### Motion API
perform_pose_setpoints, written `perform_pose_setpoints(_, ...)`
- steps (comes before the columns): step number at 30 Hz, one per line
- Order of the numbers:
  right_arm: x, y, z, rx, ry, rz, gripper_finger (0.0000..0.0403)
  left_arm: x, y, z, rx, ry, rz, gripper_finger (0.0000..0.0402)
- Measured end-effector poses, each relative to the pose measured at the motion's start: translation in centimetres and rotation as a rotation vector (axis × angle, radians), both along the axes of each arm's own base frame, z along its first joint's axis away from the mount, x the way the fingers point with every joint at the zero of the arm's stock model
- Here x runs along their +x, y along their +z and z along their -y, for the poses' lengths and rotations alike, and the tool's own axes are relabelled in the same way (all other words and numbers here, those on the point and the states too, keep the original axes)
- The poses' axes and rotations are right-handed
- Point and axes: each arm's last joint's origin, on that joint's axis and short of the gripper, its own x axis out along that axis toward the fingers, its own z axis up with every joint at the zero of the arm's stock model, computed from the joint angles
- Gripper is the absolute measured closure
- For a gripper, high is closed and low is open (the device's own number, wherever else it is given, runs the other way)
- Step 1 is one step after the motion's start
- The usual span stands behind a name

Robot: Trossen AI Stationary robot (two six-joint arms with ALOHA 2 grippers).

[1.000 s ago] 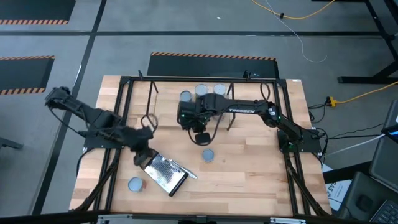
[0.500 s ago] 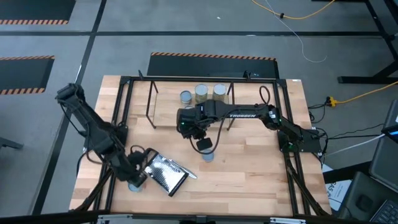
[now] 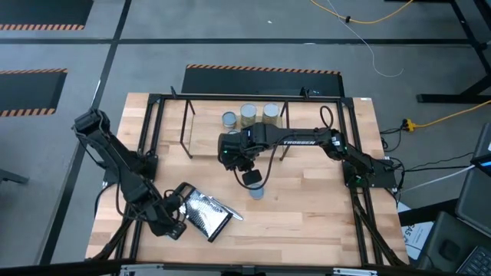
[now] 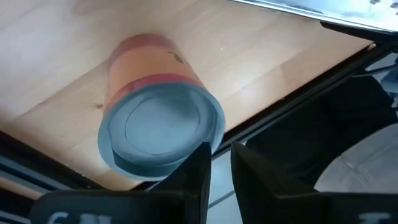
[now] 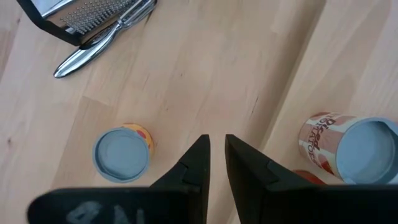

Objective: Pick and place cans onto a shelf
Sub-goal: Put the canned mixed fruits on the shelf

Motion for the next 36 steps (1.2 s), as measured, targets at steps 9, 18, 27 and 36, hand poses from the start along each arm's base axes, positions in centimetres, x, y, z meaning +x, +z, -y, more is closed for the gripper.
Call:
perform_pose_setpoints(9,0.0,0.0,0.0,0.001,-0.002,0.0,0.0347,0.04,-0.09,0.03,0.007,-0.016,0.006,0.0346)
perform_pose_setpoints(18,0.0,0.0,0.0,0.001,-0.002,-0.001,0.0347,0.17,-0.11,-0.06,0.045,-0.015,0.054,0.0317)
perform_pose_setpoints(27,0.0,0.0,0.0,0.001,-0.003,-0.001,0.0347,0.17,-0.14,-0.12,0.056,-0.009,0.059,0.0312)
perform_pose_setpoints(36,-0.01,0.0,0.0,0.001,-0.003,-0.001,0.0347,0.3,-0.48,-0.03,0.068,-0.006,0.048,0.0313)
